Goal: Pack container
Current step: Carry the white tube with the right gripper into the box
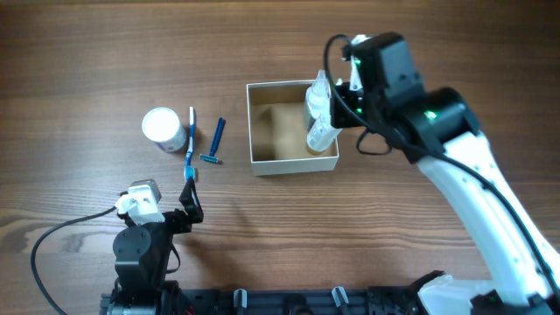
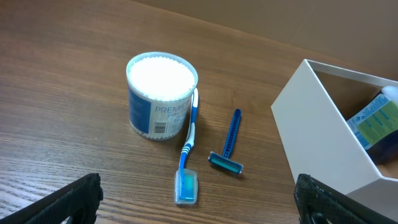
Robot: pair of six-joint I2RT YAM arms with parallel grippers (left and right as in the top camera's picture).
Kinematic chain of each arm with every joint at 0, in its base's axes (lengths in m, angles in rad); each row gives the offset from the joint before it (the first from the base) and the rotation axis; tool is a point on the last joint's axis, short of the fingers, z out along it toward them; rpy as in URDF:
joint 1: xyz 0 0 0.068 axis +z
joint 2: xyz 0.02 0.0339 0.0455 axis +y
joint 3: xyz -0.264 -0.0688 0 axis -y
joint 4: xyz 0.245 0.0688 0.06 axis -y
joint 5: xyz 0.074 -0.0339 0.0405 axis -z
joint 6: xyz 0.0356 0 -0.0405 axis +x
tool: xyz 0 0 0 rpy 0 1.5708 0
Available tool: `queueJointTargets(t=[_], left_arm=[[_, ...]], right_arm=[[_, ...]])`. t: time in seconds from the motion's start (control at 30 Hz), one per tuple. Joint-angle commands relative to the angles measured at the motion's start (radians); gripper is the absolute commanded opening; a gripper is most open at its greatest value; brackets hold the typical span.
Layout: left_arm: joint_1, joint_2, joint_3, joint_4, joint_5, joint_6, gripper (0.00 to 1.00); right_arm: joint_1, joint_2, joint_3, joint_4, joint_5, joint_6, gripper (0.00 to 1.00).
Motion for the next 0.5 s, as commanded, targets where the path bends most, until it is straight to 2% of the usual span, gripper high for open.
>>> queueJointTargets(t=[0.0,0.1,0.2,0.27,0.33,0.47], left_arm=[[0.006,-0.001,-0.002,0.003,0.008,0.009,1.00],[0.006,-0.001,-0.002,0.003,0.008,0.009,1.00],[0.006,-0.001,-0.002,0.003,0.008,0.009,1.00],[0.006,-0.001,-0.002,0.003,0.008,0.009,1.00],[0.006,-0.001,-0.002,0.003,0.008,0.009,1.00],[0.006,-0.001,-0.002,0.003,0.008,0.009,1.00]], right_arm=[[0.004,0.055,0.002,-0.010,0.009,-0.002,0.04],[0.004,0.105,-0.040,0.001,0.013,-0.003,0.06],[0.004,0.121,-0.088,0.031,0.024,-0.003,0.24],[0.004,0.121,-0.118,0.060,0.025,-0.006,0.31],[0.004,0.118,-0.123,0.064,0.033,-0.007,0.49],[0.004,0.080,-0.121,0.064,0.036,-0.014,0.61]])
